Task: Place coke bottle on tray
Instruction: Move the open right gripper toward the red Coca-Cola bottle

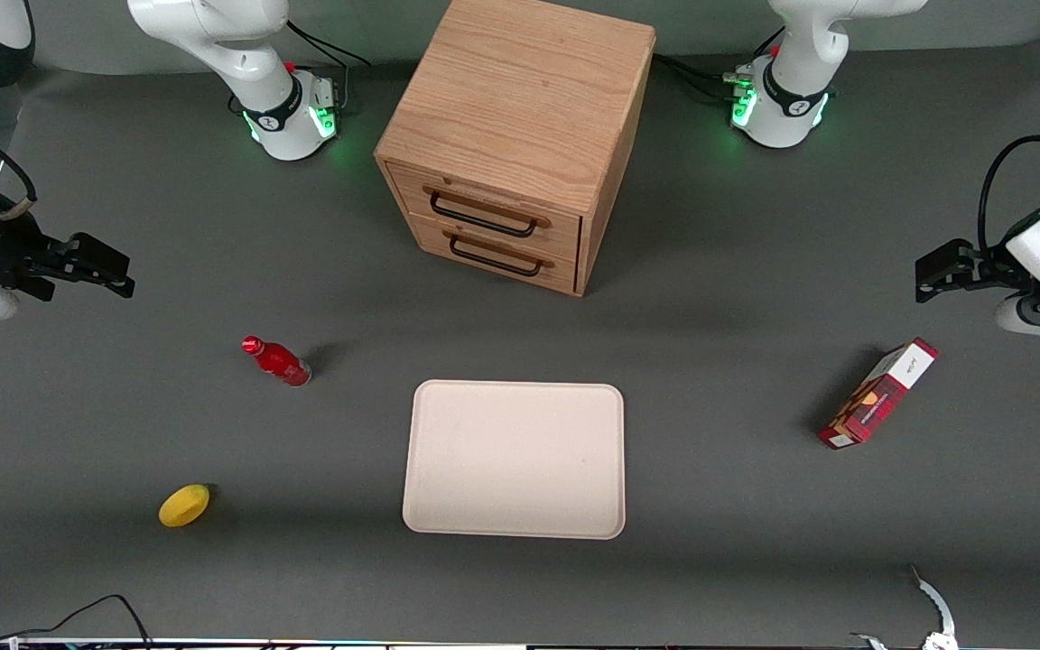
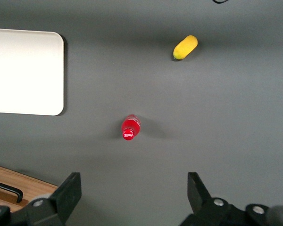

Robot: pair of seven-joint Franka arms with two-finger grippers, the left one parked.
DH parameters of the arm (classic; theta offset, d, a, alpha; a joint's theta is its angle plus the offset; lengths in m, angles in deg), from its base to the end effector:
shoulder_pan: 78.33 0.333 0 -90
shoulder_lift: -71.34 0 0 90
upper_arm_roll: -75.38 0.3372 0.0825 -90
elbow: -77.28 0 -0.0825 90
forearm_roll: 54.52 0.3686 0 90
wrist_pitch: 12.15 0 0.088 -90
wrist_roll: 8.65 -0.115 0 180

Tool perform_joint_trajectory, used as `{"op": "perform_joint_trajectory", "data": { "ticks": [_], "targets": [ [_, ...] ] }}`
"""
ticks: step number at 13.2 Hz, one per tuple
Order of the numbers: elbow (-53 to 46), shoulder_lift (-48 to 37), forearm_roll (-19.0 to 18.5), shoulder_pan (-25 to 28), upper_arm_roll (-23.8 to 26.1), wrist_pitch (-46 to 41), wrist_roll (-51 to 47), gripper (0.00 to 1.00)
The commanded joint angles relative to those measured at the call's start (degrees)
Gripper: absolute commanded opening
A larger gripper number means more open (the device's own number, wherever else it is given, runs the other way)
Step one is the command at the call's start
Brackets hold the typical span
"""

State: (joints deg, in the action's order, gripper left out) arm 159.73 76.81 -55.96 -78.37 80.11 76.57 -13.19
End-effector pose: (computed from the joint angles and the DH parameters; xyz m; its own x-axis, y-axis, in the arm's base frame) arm 0.5677 0.0410 0.6431 0.9999 0.0016 0.0156 0.0013 -0.9999 0.0161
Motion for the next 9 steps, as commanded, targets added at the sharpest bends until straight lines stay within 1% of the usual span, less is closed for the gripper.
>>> {"op": "perform_joint_trajectory", "data": {
  "ticks": [1,3,6,8,9],
  "targets": [
    [-2.21,1.73,0.39,1.44,-0.6,-1.44,-1.79,1.0],
    [-2.91,3.13,1.0,1.71,-0.43,-1.44,-2.06,1.0],
    [-2.13,5.68,1.35,1.71,-0.25,2.15,-1.09,1.0],
    [1.72,6.13,1.36,1.71,0.1,5.74,-0.92,1.0],
    [4.27,5.69,1.36,1.45,1.58,7.33,-0.83,1.0]
  ]
}}
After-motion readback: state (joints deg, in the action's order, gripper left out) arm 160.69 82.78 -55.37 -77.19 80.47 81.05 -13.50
